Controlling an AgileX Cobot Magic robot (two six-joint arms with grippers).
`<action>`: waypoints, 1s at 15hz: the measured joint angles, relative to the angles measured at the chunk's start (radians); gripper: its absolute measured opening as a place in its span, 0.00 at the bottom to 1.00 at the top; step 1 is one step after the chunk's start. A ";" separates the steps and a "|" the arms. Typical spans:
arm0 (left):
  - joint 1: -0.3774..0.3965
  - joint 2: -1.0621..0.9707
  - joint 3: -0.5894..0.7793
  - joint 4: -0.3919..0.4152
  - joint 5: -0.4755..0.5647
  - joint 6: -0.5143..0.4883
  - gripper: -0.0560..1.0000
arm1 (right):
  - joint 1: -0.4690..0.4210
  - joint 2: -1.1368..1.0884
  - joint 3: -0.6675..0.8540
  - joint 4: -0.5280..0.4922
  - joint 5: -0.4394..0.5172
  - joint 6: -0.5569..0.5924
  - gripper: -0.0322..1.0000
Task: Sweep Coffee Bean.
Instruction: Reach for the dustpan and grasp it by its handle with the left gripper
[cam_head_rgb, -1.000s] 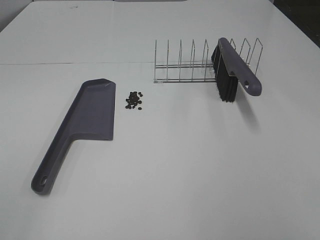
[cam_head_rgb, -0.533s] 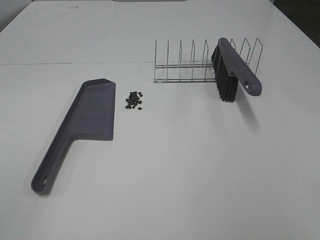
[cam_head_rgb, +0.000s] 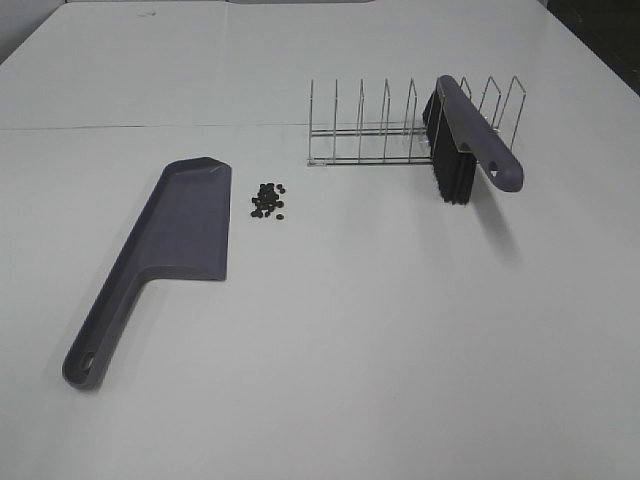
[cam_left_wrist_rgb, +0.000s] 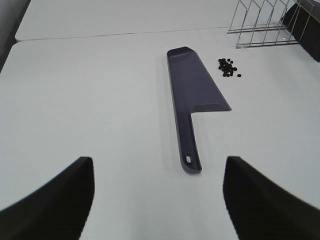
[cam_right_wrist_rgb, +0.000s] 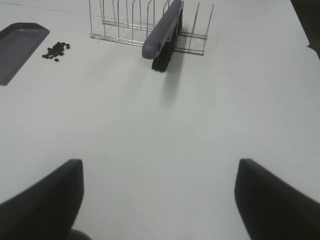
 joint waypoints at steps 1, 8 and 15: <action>0.000 0.065 -0.012 -0.001 -0.045 0.000 0.70 | 0.000 0.000 0.000 0.000 0.000 0.000 0.74; 0.000 0.748 -0.224 -0.040 -0.293 -0.001 0.70 | 0.000 0.000 0.000 0.000 0.000 0.000 0.74; -0.097 1.410 -0.626 -0.144 -0.073 -0.021 0.73 | 0.000 0.000 0.000 0.000 0.000 0.000 0.74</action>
